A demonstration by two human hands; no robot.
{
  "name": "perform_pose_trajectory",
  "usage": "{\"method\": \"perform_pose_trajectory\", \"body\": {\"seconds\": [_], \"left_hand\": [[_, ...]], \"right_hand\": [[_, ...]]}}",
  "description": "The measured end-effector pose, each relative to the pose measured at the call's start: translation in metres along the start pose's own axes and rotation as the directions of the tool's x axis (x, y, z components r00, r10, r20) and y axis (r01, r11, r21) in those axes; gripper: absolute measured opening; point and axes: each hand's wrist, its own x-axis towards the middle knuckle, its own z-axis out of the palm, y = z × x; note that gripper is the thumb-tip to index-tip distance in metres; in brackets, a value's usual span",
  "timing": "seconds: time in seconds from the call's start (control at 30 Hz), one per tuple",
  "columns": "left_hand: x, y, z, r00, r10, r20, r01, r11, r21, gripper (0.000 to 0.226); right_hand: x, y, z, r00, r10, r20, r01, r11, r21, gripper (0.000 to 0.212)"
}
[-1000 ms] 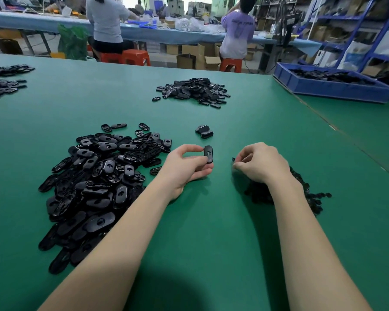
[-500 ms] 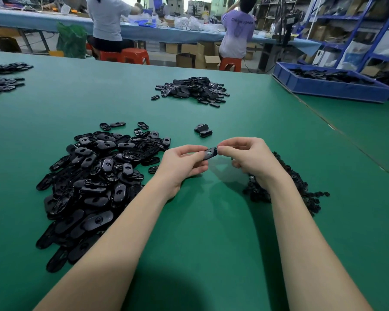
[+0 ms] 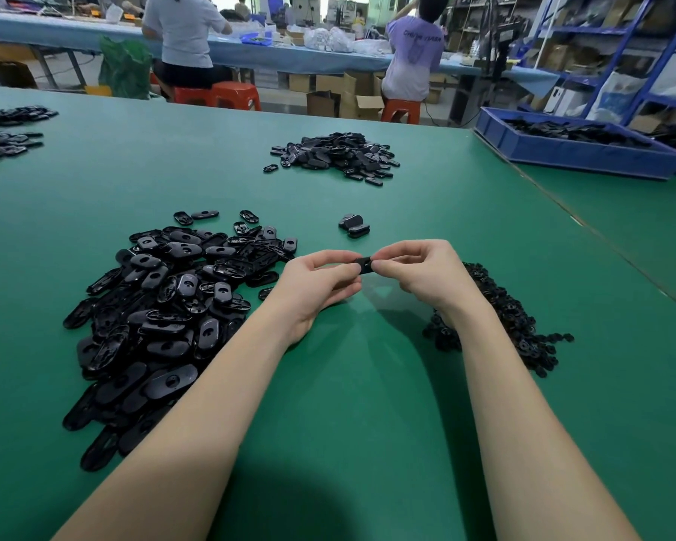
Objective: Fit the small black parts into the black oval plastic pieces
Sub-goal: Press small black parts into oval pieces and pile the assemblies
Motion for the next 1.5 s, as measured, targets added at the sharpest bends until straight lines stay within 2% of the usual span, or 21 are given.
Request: {"method": "perform_pose_trajectory", "body": {"seconds": [0.47,0.7,0.8,1.0,1.33,1.5], "left_hand": [[-0.002,0.000,-0.001,1.000,0.011,0.028,-0.012,0.999,0.049,0.012],[-0.003,0.002,-0.004,0.996,0.002,0.093,-0.008,0.998,0.070,0.014],[-0.002,0.001,-0.003,0.996,0.016,0.086,-0.022,0.997,0.079,0.015],[-0.003,0.001,-0.002,0.998,0.013,0.060,-0.018,0.998,0.068,0.014],[-0.002,-0.003,-0.001,0.999,0.048,0.022,-0.050,0.992,0.114,0.012],[-0.003,-0.003,-0.002,0.997,0.073,0.028,-0.077,0.979,0.191,0.014]], "right_hand": [[-0.003,-0.004,0.006,0.997,0.077,-0.022,-0.076,0.997,0.018,0.011],[-0.008,-0.002,0.000,0.986,0.162,0.039,-0.163,0.985,0.049,0.021],[-0.008,-0.002,0.004,0.985,0.142,0.093,-0.147,0.988,0.049,0.023],[-0.006,-0.002,0.004,0.991,0.065,0.113,-0.074,0.995,0.072,0.012],[-0.001,0.002,0.009,0.999,0.003,0.048,-0.004,1.000,0.025,0.011],[-0.002,0.003,0.012,0.999,0.014,0.031,-0.013,1.000,-0.006,0.013]]}}
